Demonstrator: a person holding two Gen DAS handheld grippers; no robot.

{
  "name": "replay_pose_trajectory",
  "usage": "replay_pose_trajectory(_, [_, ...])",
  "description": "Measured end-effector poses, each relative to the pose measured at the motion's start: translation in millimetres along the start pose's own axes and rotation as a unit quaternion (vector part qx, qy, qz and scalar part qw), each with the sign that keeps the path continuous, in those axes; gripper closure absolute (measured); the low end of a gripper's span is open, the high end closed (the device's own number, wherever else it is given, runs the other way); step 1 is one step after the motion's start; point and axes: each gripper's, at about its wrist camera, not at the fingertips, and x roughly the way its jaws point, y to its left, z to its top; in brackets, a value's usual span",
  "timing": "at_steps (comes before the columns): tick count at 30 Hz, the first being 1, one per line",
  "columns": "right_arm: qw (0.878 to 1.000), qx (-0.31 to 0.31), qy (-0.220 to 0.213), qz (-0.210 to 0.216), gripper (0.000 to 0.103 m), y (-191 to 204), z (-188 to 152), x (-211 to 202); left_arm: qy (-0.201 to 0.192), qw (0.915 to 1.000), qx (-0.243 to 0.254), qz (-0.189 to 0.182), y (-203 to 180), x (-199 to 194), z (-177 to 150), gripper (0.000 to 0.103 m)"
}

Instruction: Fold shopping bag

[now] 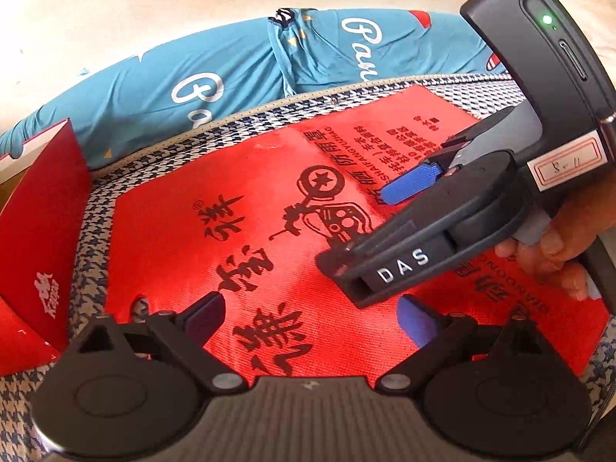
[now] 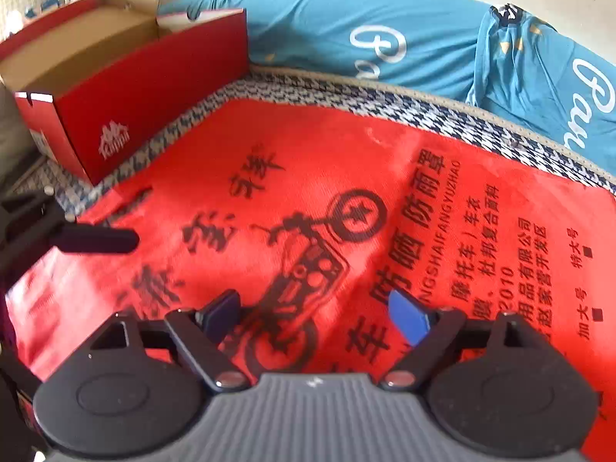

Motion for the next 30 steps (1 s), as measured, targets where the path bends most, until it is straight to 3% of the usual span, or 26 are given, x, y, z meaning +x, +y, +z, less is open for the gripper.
replay_pose_trajectory(3, [1.0, 0.01, 0.003, -0.022, 0.005, -10, -7, -9, -0.007, 1.0, -0.002, 0.003, -1, 4, -2, 0.0])
replay_pose_trajectory(12, [0.995, 0.063, -0.003, -0.08, 0.001, -43, -30, -36, 0.005, 0.9973, -0.068, -0.026, 24, 15, -8, 0.0])
replay_pose_trajectory(24, [0.967, 0.173, -0.002, -0.188, 0.0, -93, -64, -64, -0.006, 0.9955, -0.094, -0.007, 32, 2, -25, 0.0])
replay_pose_trajectory(30, [0.96, 0.166, 0.013, -0.227, 0.0, -88, -66, -73, -0.015, 0.9943, -0.105, -0.005, 34, -8, -38, 0.0])
